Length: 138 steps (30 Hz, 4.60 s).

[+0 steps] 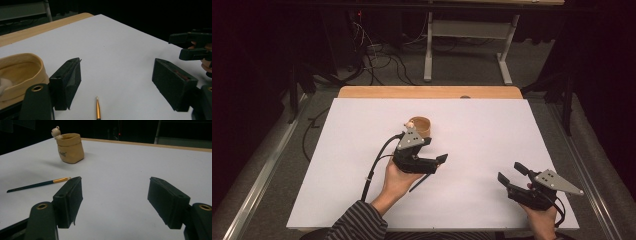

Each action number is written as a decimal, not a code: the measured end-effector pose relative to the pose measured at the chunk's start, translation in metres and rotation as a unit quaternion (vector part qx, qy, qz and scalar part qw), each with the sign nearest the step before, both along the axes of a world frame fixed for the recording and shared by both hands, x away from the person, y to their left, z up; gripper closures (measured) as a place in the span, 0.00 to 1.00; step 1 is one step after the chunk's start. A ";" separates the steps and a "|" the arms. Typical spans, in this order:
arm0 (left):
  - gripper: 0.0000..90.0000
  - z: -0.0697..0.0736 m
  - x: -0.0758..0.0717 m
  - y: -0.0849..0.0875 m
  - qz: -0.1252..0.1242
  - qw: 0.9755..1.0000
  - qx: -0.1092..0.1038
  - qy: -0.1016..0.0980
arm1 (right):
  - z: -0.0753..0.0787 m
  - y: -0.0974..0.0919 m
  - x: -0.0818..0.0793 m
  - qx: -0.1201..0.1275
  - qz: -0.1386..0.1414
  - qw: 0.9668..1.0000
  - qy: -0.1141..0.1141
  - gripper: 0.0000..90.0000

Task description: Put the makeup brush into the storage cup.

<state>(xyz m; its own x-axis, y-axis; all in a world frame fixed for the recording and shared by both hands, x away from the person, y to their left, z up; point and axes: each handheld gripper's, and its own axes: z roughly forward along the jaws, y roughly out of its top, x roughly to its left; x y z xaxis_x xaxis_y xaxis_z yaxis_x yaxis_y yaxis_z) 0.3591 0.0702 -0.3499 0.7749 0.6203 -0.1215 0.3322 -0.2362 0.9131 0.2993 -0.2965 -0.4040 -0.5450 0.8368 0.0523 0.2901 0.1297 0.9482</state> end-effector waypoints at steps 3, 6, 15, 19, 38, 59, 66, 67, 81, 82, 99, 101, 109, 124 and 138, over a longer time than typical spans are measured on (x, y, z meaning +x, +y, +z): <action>0.27 0.001 0.001 0.000 0.000 1.000 -0.002 0.000 | 0.000 0.000 0.000 -0.001 -0.001 1.000 0.001 0.33; 0.27 0.001 0.002 0.000 0.001 1.000 0.001 0.001 | 0.000 0.000 0.000 0.001 -0.001 1.000 0.002 0.33; 0.27 0.001 0.003 0.002 0.003 1.000 0.017 0.008 | 0.000 0.000 0.001 0.000 -0.003 1.000 0.007 0.33; 0.27 0.001 0.004 0.003 0.003 1.000 0.020 0.010 | 0.000 0.000 0.001 0.001 -0.003 1.000 0.006 0.33; 0.27 0.003 0.008 -0.005 0.000 0.997 0.075 0.027 | -0.001 0.000 0.001 0.000 -0.003 1.000 0.009 0.33; 0.28 0.010 0.012 -0.009 0.005 0.992 0.110 0.059 | 0.000 0.000 0.001 0.000 -0.005 1.000 0.006 0.32; 0.27 0.014 0.014 -0.010 0.009 0.989 0.130 0.069 | 0.000 0.000 0.001 0.001 -0.006 1.000 0.005 0.32; 0.26 0.014 0.014 -0.010 0.010 0.989 0.133 0.069 | 0.000 0.000 0.001 0.001 -0.006 1.000 0.005 0.32; 0.25 0.016 0.021 -0.016 -0.002 0.976 0.190 0.102 | 0.000 0.000 0.001 0.000 -0.004 1.000 0.005 0.32; 0.26 0.016 0.021 -0.016 -0.002 0.976 0.190 0.102 | 0.000 0.000 0.001 0.000 -0.004 1.000 0.005 0.32; 0.32 0.013 0.028 -0.022 -0.010 0.961 0.234 0.143 | 0.000 0.000 0.001 -0.002 0.001 1.000 0.003 0.32; 0.32 0.014 0.028 -0.024 -0.010 0.960 0.241 0.145 | 0.000 0.000 0.001 -0.001 0.000 1.000 0.005 0.32; 0.35 0.012 0.031 -0.032 -0.017 0.952 0.263 0.156 | 0.000 0.000 0.001 0.000 0.000 1.000 0.005 0.32; 0.40 0.002 0.039 -0.038 -0.020 0.938 0.290 0.186 | 0.000 0.000 0.002 -0.001 0.000 1.000 0.008 0.32; 0.49 -0.014 0.049 -0.047 -0.026 0.922 0.320 0.218 | -0.001 0.001 0.001 -0.002 0.000 1.000 0.008 0.33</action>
